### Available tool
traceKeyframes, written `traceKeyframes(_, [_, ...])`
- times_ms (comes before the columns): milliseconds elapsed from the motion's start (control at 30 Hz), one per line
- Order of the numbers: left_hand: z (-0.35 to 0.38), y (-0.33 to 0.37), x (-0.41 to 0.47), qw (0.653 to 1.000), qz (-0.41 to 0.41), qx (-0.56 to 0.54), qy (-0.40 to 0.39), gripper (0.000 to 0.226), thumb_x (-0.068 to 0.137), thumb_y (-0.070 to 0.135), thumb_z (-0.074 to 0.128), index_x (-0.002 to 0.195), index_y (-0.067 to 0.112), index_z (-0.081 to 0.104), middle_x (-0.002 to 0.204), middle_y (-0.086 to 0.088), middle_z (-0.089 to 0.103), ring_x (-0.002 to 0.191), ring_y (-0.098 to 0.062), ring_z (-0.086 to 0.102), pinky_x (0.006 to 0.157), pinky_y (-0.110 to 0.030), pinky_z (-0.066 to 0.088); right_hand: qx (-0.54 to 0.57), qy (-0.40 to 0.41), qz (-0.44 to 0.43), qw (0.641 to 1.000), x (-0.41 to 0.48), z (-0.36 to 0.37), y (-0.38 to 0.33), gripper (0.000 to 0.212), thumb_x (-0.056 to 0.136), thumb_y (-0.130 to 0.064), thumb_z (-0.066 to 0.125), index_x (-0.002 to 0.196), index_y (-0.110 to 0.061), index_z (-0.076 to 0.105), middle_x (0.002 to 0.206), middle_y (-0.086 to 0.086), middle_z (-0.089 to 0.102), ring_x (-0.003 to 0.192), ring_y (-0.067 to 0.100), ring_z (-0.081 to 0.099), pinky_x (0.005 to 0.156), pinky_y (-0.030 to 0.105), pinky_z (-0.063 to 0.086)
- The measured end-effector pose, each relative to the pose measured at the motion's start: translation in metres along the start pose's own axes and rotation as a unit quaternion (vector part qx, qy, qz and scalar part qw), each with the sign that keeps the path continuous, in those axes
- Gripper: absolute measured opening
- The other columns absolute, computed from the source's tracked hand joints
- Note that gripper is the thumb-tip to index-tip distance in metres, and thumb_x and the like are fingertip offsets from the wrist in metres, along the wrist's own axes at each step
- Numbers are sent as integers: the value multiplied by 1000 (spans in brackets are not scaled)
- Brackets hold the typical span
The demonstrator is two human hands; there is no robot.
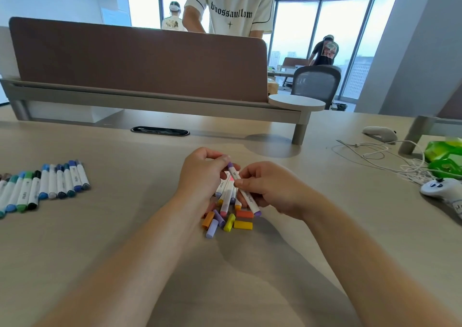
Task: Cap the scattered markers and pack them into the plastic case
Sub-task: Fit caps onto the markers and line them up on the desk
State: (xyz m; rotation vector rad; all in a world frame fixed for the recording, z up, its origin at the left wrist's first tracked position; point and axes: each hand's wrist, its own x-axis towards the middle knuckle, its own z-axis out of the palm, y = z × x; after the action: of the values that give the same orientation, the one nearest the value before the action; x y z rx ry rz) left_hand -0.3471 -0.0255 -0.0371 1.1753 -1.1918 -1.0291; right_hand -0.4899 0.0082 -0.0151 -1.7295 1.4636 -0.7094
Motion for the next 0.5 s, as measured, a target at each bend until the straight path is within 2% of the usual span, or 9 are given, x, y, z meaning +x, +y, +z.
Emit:
traceKeyframes(100, [3, -1, -2, 1000, 3, 25, 7, 5, 95, 17, 60, 94, 15, 64, 88, -3, 74, 59, -6, 62, 57, -25, 48, -6, 14, 4, 1000, 2, 1, 2, 16, 99, -22, 56, 94, -10, 67, 69, -2, 68, 53, 2, 62, 53, 17, 48])
traceKeyframes(233, [5, -1, -4, 1000, -1, 28, 7, 8, 96, 17, 57, 95, 19, 65, 92, -2, 74, 71, -11, 66, 69, -32, 58, -2, 27, 11, 1000, 4, -1, 2, 19, 98, -23, 57, 95, -8, 68, 75, 5, 71, 60, 10, 66, 61, 22, 54])
traceKeyframes(300, [5, 0, -4, 999, -10, 28, -19, 16, 96, 18, 55, 106, 22, 67, 100, -1, 73, 80, -13, 69, 73, -35, 59, -10, 51, 31, 998, 8, -2, 2, 20, 96, -25, 60, 92, -7, 68, 74, 9, 70, 59, 14, 63, 63, 29, 54])
traceKeyframes(400, [6, 1, -3, 995, 12, 96, -30, 36, 95, 23, 58, 130, 27, 58, 112, 1, 67, 82, -7, 64, 71, -27, 53, -52, 136, 60, 988, 16, -4, 3, 22, 91, -24, 63, 84, -4, 70, 74, 14, 69, 61, 18, 60, 68, 37, 58])
traceKeyframes(433, [5, 1, -2, 993, 17, 112, -30, 37, 95, 23, 58, 131, 27, 57, 113, 1, 66, 82, -6, 63, 69, -25, 51, -78, 148, 74, 983, 17, -6, 2, 23, 91, -22, 62, 85, -1, 70, 74, 16, 67, 60, 17, 58, 64, 34, 56])
traceKeyframes(500, [3, 2, -2, 991, 19, 127, -39, 30, 95, 23, 57, 125, 25, 59, 108, 3, 67, 81, -6, 62, 65, -24, 48, -129, 154, 111, 973, 17, -10, 0, 22, 92, -20, 60, 83, -1, 65, 70, 11, 59, 57, 14, 51, 47, 19, 44])
